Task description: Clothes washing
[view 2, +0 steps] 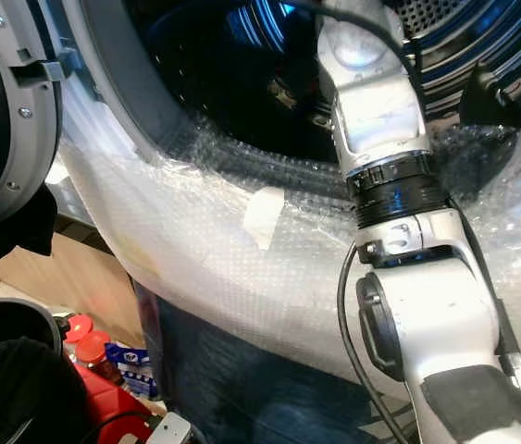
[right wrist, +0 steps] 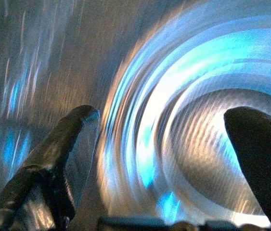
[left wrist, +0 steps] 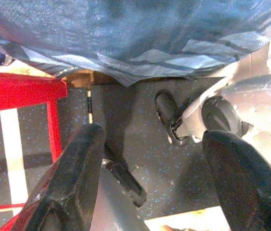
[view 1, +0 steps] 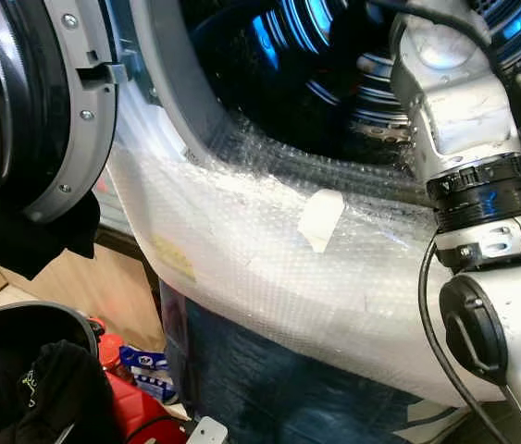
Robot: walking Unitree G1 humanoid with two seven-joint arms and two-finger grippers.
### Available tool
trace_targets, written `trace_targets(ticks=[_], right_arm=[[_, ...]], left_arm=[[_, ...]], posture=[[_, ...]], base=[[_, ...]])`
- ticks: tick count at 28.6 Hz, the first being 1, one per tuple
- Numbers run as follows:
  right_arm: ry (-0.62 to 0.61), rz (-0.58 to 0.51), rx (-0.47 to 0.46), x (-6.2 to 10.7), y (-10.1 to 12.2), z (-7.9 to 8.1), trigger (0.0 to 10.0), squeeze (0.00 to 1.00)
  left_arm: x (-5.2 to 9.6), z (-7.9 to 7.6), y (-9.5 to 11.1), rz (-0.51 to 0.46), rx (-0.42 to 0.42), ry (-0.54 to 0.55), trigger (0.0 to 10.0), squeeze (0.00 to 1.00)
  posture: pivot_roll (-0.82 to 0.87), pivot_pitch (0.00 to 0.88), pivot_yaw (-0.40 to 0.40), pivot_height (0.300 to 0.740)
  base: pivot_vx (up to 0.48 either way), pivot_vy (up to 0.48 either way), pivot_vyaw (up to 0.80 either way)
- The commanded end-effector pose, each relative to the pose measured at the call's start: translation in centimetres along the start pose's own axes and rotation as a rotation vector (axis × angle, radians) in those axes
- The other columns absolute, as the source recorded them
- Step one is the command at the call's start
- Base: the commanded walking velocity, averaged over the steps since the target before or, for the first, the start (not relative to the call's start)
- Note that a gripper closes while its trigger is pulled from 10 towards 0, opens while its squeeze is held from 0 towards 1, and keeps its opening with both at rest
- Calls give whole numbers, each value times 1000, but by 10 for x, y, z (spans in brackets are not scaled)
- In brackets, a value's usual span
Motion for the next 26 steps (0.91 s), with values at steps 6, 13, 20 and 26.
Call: trace_targets(ticks=[6,13,20,26], right_arm=[[-29,-275,-146,9,47,-12,10000,0],[-74,-183,-270,11,36,-33,10000,0],[1,-80,-542,24,29,-38,10000,0],[96,-99,-807,35,41,-40,10000,0]], left_arm=[[1,0,-13,37,-1,4,10000,0],[1,0,-14,39,-5,3,10000,0],[1,-1,-14,41,-6,-1,10000,0],[0,-3,-13,44,-17,-8,10000,0]], posture=[[-65,22,-21,740],[-69,11,-19,740],[-82,6,-16,740],[-86,6,-19,740]], base=[[0,0,0],[0,0,0],[0,0,0],[0,0,0]])
Point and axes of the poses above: a point about 5 cm out from each wrist's last joint towards the gripper, its own x axis pointing back from the gripper into the wrist, its own y axis along the axis of the wrist's last joint, z = x × y, the point moved 5 cm from there along -x, pointing out of the wrist towards the gripper, and after that the axes turned 6 degrees about x, right-handed, at the moved point
